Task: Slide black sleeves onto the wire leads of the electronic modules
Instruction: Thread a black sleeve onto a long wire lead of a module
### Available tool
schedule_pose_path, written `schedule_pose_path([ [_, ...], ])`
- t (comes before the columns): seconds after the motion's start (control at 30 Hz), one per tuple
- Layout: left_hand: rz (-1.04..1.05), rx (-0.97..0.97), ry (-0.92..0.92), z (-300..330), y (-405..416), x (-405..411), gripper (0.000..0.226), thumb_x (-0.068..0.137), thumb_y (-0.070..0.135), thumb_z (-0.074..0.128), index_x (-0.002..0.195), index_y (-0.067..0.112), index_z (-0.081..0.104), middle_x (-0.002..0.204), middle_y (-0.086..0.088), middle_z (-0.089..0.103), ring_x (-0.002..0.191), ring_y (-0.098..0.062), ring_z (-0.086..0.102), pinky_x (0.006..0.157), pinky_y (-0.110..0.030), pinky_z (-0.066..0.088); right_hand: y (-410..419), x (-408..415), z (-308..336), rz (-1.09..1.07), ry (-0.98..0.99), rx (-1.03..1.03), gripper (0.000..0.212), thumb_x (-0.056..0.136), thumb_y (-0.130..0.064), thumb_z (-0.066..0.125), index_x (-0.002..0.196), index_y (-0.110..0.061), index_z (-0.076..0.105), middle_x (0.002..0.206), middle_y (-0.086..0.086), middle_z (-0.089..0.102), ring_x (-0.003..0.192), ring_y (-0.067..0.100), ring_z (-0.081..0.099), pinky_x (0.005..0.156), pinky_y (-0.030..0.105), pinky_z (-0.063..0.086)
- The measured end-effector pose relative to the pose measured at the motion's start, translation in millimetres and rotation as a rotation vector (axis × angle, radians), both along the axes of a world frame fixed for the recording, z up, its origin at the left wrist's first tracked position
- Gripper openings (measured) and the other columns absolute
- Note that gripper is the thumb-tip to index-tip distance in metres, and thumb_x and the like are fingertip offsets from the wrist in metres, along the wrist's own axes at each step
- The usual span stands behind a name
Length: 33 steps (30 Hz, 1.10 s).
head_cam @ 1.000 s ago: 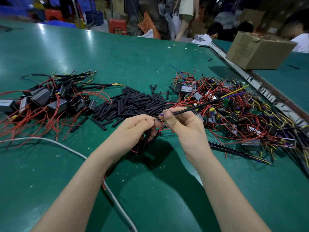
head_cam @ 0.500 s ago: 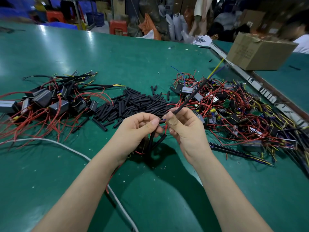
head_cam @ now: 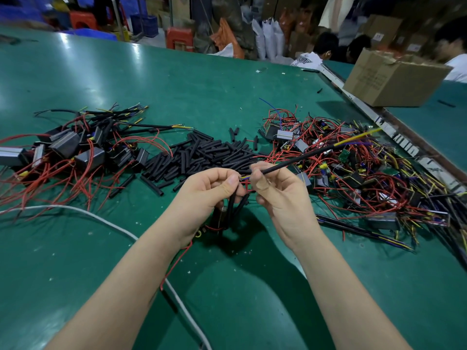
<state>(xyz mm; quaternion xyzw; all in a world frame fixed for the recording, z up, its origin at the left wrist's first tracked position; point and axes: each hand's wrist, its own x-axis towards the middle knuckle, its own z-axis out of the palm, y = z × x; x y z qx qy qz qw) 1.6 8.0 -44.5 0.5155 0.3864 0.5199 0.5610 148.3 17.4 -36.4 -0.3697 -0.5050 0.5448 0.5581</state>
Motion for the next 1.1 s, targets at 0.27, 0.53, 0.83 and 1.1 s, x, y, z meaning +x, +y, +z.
schedule_pose_path([
  [0.27, 0.082, 0.041, -0.029, 4, 0, -3, 0.006, 0.08, 0.025, 0.061, 0.08, 0.019, 0.063, 0.074, 0.014, 0.062, 0.066, 0.004, 0.053, 0.06, -0.006, 0.039, -1, 1, 7, 0.02, 0.084, -0.138, 0.01, 0.072, -0.032, 0.068, 0.077, -0.025, 0.072, 0.078, 0.0, 0.072, 0.058, 0.007, 0.059, 0.048, 0.013, 0.039],
  [0.53, 0.209, 0.057, -0.046, 5, -2, 3, 0.007, 0.084, 0.025, 0.062, 0.085, 0.019, 0.065, 0.071, 0.015, 0.067, 0.063, 0.006, 0.055, 0.05, -0.008, 0.04, -1, -1, 9, 0.092, 0.216, -0.159, 0.045, 0.071, -0.015, 0.069, 0.113, -0.018, 0.054, 0.073, 0.004, 0.071, 0.047, 0.003, 0.05, 0.045, 0.013, 0.04],
  [0.83, 0.307, 0.165, -0.009, 2, -4, 13, 0.001, 0.083, 0.02, 0.065, 0.084, 0.02, 0.066, 0.072, 0.014, 0.071, 0.07, 0.0, 0.059, 0.063, -0.01, 0.046, -9, -11, 7, -0.126, 0.045, 0.031, 0.034, 0.081, -0.006, 0.07, 0.107, -0.022, 0.053, 0.066, -0.007, 0.069, 0.057, -0.002, 0.058, 0.05, 0.013, 0.042],
  [1.1, 0.313, 0.129, -0.054, 2, -5, 12, 0.013, 0.077, 0.032, 0.066, 0.083, 0.022, 0.07, 0.077, 0.011, 0.072, 0.07, -0.003, 0.061, 0.063, -0.009, 0.045, -12, -15, 7, -0.103, 0.125, -0.014, 0.032, 0.073, -0.017, 0.072, 0.101, -0.02, 0.055, 0.072, -0.001, 0.07, 0.055, 0.001, 0.056, 0.049, 0.013, 0.04],
])
